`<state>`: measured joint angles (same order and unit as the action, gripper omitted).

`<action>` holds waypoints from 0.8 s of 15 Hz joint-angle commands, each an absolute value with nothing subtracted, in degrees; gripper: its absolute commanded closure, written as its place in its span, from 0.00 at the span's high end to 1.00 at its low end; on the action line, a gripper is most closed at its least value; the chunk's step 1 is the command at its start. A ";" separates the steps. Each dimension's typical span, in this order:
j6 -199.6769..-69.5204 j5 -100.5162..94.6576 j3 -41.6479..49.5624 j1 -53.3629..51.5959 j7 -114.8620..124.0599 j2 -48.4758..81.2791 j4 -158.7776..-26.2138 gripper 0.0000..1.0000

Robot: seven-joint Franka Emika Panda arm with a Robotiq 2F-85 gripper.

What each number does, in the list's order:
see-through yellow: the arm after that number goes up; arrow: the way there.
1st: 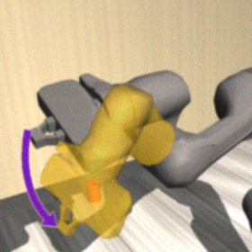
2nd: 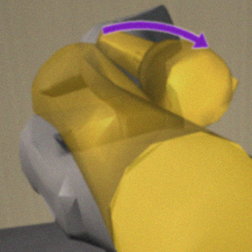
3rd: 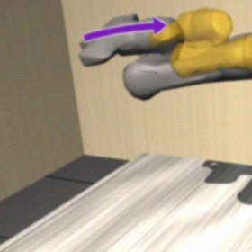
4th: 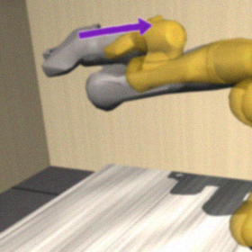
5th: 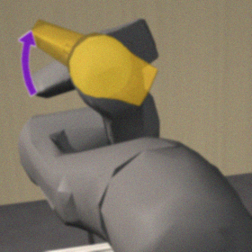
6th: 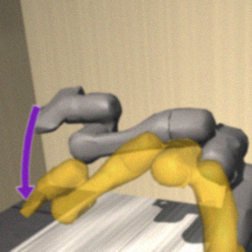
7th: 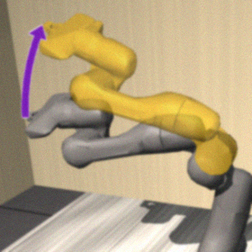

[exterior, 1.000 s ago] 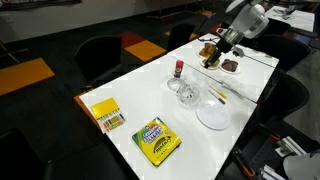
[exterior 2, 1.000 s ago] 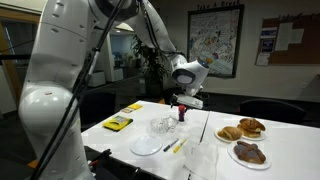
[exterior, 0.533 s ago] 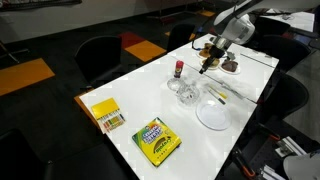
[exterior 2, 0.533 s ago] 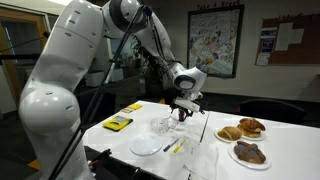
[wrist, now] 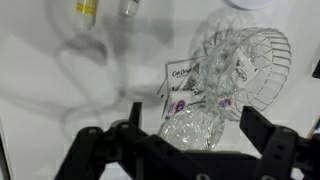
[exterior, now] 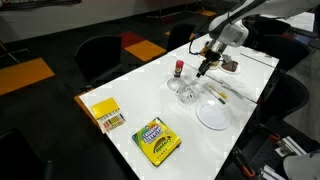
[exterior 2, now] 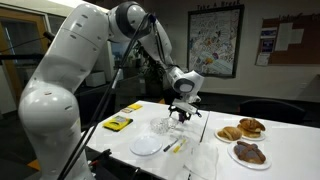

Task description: Put one sachet in the glass bowl

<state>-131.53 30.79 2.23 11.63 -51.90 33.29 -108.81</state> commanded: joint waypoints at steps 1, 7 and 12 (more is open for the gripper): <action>-132.77 26.22 0.76 12.83 -47.90 35.75 -106.82 1.00; -135.42 17.96 0.13 12.13 -44.06 37.79 -105.75 1.00; -139.06 13.32 -1.83 11.68 -41.06 39.99 -103.52 1.00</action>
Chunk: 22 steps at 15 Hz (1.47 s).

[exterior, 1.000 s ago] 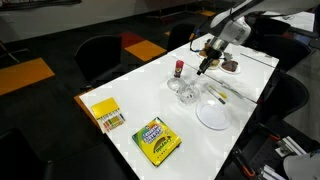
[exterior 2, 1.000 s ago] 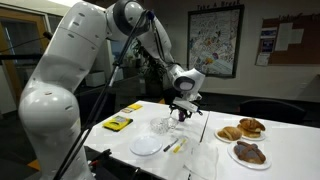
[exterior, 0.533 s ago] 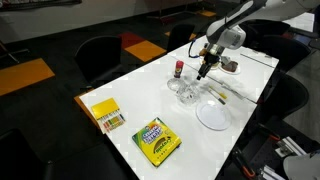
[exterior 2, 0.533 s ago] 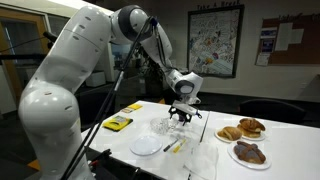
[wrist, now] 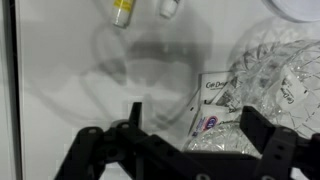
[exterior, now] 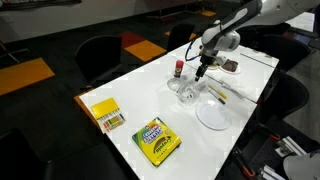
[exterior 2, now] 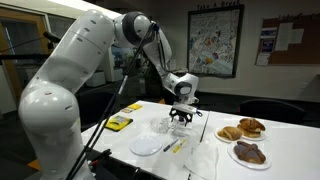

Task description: Put one sachet in the glass bowl

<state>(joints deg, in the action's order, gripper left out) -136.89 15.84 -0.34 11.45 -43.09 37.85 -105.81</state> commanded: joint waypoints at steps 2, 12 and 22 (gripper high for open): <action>-139.84 12.33 -2.73 11.48 -39.49 40.99 -102.66 1.00; -139.71 8.18 -5.08 9.63 -31.48 44.33 -100.67 1.00; -139.02 1.03 -4.29 8.93 -26.92 43.88 -101.97 0.72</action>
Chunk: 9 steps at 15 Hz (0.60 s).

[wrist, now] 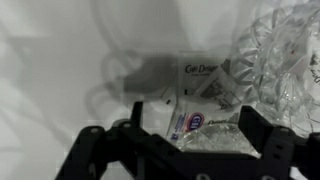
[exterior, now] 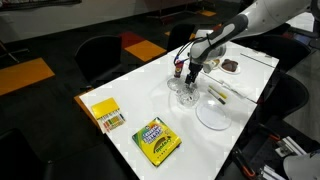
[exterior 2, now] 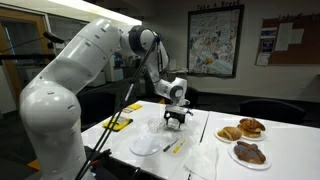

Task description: Put one sachet in the glass bowl

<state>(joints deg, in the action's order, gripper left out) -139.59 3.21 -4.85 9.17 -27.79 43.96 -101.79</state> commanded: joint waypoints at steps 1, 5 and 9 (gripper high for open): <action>-139.06 0.53 -4.31 8.97 -26.96 43.84 -102.09 0.66; -139.24 -0.68 -4.50 8.94 -27.17 43.78 -102.38 0.36; -139.48 -1.12 -4.90 8.84 -27.32 43.76 -102.46 0.08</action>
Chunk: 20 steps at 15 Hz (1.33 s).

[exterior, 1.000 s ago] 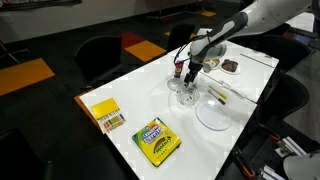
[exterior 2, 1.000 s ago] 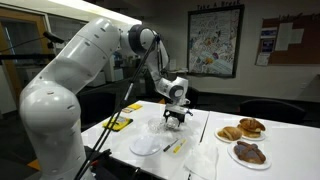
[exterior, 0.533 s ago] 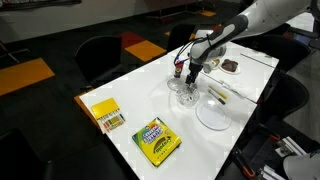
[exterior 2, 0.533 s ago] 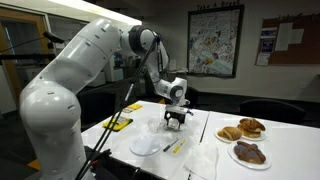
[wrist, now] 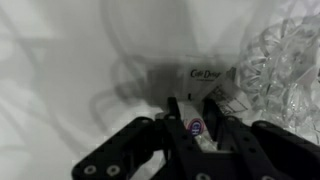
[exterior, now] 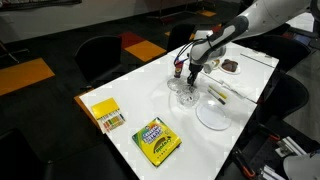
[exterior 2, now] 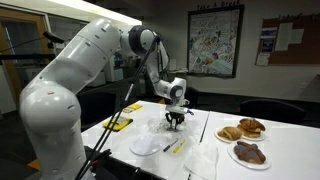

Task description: Put one sachet in the glass bowl

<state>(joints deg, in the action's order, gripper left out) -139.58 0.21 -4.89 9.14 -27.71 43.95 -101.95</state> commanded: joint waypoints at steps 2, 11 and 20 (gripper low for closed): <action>-139.72 -1.15 -5.09 8.78 -27.45 43.67 -102.53 0.01; -138.49 1.33 -9.01 10.81 -31.06 37.43 -104.86 0.02; -136.08 9.99 -12.27 13.65 -39.73 28.31 -108.58 0.02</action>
